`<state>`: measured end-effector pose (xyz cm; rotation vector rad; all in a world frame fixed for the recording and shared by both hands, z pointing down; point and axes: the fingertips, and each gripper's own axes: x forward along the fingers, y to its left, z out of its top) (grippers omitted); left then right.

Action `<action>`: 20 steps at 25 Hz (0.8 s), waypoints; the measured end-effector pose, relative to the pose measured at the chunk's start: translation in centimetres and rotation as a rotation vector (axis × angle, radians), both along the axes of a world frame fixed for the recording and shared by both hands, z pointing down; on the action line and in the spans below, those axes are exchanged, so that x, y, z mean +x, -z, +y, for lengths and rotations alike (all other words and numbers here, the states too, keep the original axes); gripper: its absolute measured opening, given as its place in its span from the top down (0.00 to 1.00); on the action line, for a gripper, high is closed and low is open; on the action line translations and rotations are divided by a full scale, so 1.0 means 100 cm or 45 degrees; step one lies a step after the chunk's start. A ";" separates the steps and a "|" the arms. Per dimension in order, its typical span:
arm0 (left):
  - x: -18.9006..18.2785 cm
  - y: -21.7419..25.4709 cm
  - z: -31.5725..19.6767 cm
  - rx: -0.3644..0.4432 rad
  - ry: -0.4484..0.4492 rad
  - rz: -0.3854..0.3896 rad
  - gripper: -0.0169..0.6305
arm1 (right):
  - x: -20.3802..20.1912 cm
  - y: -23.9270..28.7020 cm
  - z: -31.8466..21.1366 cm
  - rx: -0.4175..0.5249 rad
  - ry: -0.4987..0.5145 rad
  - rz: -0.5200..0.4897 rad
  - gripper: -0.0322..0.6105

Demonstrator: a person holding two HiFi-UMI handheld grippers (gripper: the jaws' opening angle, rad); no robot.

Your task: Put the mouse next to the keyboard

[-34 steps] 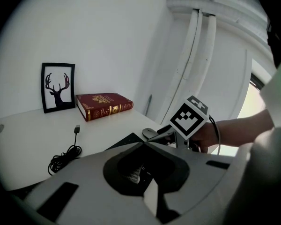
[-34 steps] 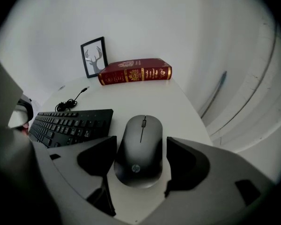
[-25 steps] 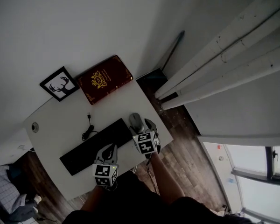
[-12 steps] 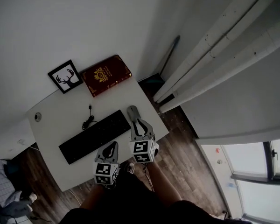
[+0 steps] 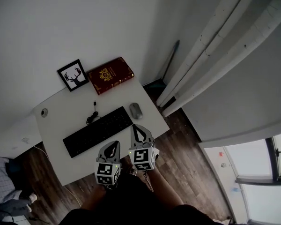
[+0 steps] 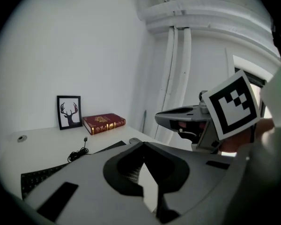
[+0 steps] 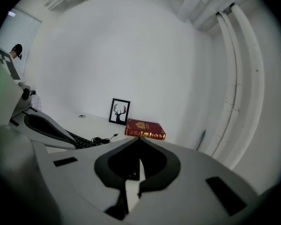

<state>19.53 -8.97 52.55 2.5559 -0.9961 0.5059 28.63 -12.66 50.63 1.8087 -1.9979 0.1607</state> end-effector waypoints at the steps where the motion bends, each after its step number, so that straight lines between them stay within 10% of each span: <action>1: -0.004 0.003 0.003 -0.012 0.028 0.016 0.97 | -0.003 0.000 0.005 0.000 0.003 -0.010 0.92; 20: -0.117 0.049 0.058 0.115 0.246 0.044 0.97 | -0.127 0.037 0.065 0.129 0.214 -0.155 0.92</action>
